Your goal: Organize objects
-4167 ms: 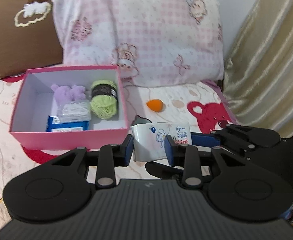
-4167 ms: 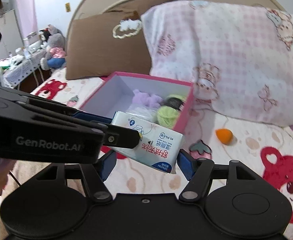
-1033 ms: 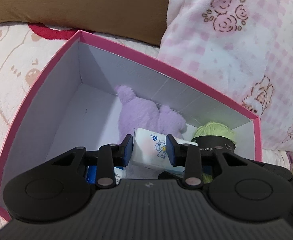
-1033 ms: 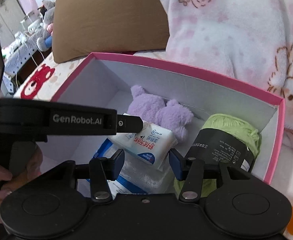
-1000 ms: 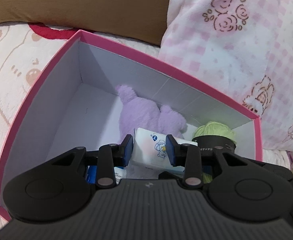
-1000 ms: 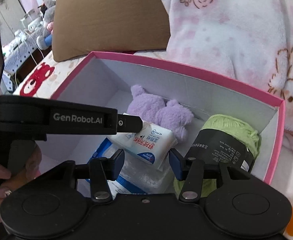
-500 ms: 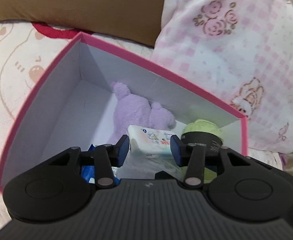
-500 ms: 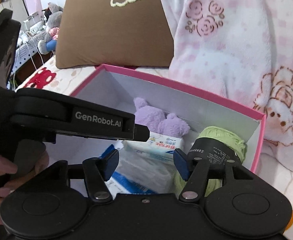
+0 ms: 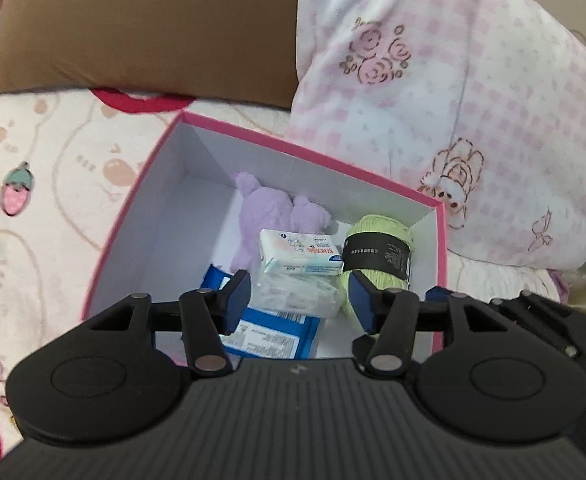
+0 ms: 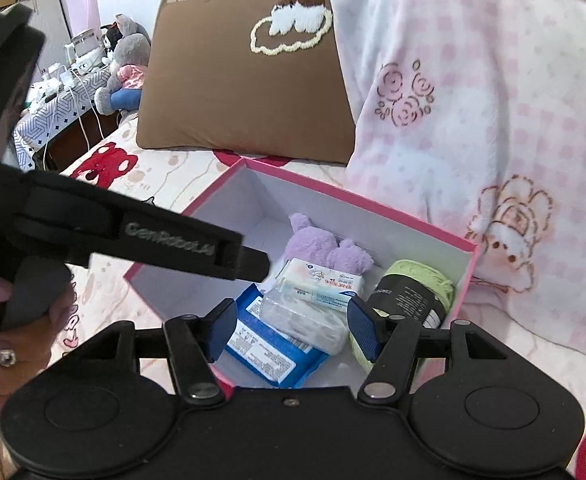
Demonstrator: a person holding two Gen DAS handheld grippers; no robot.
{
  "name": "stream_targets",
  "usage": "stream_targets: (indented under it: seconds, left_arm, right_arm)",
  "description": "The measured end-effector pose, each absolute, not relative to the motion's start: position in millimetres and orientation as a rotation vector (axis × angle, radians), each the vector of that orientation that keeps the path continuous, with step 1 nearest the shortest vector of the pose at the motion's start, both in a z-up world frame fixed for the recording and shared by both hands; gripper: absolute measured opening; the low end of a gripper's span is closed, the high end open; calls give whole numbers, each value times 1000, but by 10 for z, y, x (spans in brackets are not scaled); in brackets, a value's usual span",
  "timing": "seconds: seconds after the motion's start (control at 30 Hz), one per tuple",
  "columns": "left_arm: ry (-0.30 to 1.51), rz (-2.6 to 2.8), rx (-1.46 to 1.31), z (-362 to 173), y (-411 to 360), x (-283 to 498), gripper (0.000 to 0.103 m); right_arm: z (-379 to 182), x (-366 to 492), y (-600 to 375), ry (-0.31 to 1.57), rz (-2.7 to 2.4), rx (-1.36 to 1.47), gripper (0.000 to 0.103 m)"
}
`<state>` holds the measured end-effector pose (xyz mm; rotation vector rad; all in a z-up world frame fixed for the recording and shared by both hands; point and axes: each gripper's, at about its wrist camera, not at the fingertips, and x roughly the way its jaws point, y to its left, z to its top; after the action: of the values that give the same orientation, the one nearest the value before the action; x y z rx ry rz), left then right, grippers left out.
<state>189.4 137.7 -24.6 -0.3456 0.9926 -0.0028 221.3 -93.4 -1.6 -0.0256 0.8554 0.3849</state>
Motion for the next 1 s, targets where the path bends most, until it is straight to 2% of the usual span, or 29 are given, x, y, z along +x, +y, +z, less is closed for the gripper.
stream_targets:
  seconds: [0.33, 0.47, 0.7, 1.0]
  left_arm:
    - [984, -50, -277, 178, 1185, 1402, 64]
    - [945, -63, -247, 355, 1116, 1181, 72]
    - [949, -104, -225, 564, 1012, 859, 75]
    - [957, -160, -173, 660, 797, 533, 78]
  right_arm:
    - [321, 1727, -917, 843, 416, -75, 70]
    - [444, 1519, -912, 830, 419, -85, 70]
    - [586, 1184, -927, 839, 416, -96, 74]
    - [688, 753, -1061, 833, 427, -162, 74]
